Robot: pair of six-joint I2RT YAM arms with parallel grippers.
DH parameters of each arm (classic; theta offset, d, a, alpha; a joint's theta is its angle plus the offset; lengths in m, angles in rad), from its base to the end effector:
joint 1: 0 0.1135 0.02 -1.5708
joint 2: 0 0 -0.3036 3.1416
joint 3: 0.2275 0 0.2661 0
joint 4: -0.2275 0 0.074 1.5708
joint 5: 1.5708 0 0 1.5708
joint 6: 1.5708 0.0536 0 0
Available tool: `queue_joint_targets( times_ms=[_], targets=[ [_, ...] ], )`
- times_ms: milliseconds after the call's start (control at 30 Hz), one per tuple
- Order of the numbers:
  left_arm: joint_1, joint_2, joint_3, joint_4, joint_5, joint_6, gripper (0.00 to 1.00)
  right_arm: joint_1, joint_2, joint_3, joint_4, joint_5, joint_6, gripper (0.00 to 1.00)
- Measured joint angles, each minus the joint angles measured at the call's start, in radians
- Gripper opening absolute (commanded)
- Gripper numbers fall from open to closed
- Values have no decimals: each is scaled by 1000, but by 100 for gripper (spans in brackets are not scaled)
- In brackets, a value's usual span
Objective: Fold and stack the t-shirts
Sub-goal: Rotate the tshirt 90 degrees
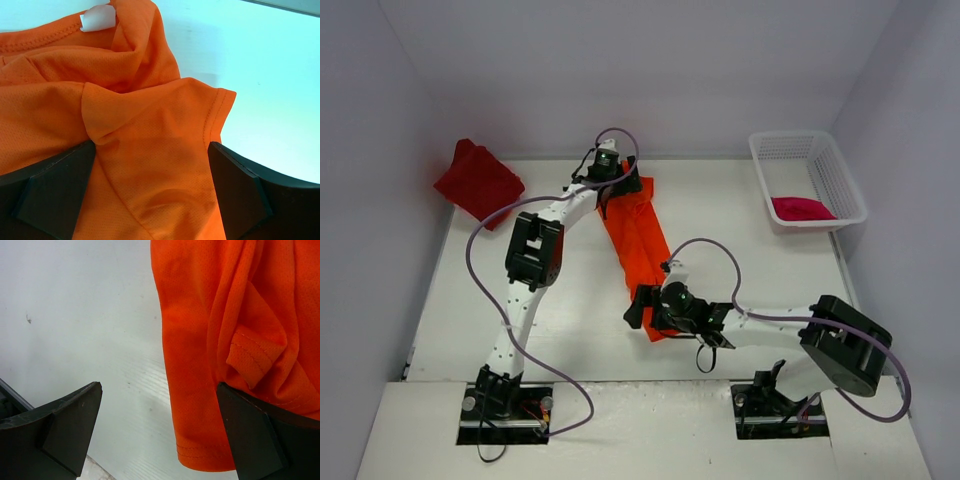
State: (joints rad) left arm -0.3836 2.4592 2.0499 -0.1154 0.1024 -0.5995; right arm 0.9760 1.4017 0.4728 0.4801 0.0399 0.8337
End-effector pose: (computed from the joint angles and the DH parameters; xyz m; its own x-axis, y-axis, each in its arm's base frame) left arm 0.5799 -0.2399 0.1931 -0.6399 -0.3470 -0.6857 0.1130 0.8400 -0.5306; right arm 0.1627 0.2366 0.1857 -0.7613 0.1951 -0.6184 -0.3627 0.6624 0.6555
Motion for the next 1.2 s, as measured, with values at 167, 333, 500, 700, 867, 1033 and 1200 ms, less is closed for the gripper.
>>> queue_joint_targets(
  times_ms=[167,333,500,700,867,1033,1200],
  targets=[
    [-23,32,48,-3,27,22,90,50,40,29,14,25,16,96],
    [-43,32,49,-3,51,29,90,105,84,59,39,51,37,96],
    [-58,43,78,-11,82,44,90,129,114,78,56,61,48,96],
    [-82,64,121,-14,113,56,90,148,134,92,71,74,60,96],
    [-101,68,126,-15,137,66,90,154,142,94,82,77,65,96],
    [-108,68,125,-15,141,69,90,158,143,94,85,84,68,96],
    [-108,68,122,-12,140,77,90,158,143,94,85,85,68,96]
  ],
)
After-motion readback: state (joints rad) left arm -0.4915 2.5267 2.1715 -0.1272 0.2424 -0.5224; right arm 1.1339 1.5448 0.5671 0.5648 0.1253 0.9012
